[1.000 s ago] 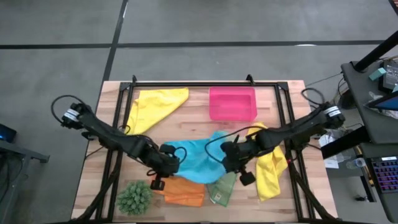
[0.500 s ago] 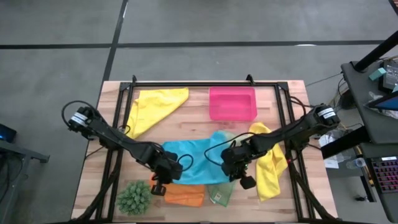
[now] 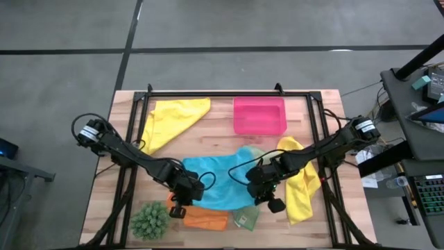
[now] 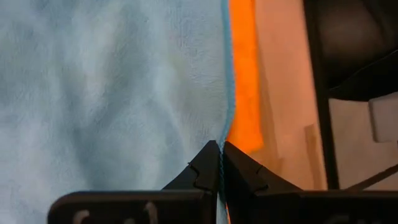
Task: Fold microfiber towels
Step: Fold the blue microfiber cloth
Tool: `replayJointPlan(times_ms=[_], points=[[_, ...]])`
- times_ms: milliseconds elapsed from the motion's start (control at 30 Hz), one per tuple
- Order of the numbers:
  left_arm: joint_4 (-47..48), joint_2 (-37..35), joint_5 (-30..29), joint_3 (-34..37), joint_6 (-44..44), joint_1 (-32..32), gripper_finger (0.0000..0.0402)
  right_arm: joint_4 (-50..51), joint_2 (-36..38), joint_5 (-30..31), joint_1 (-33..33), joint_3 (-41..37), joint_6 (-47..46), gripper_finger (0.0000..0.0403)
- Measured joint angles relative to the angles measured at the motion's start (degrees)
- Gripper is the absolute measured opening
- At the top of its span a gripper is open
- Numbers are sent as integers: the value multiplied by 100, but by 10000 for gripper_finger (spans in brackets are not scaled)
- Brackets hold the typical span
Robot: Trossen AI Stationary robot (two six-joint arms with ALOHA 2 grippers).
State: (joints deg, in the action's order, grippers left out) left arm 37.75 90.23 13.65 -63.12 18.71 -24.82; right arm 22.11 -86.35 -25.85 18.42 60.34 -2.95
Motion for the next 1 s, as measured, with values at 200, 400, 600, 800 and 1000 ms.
replayJointPlan(times_ms=[200,400,600,800,1000], points=[[449,-100,-207,7,-385,360,0,206,152,438,-354,21,107,8],[872,-113,-733,19,-1213,865,0,804,150,1347,-810,19,286,8],[1030,-113,-1329,147,-1648,1469,0,919,135,1600,-1257,19,538,8],[916,-107,-1408,425,-1805,1952,0,936,115,2016,-1589,19,737,8],[769,-104,-1505,772,-1771,2169,0,935,109,2053,-1800,19,848,8]])
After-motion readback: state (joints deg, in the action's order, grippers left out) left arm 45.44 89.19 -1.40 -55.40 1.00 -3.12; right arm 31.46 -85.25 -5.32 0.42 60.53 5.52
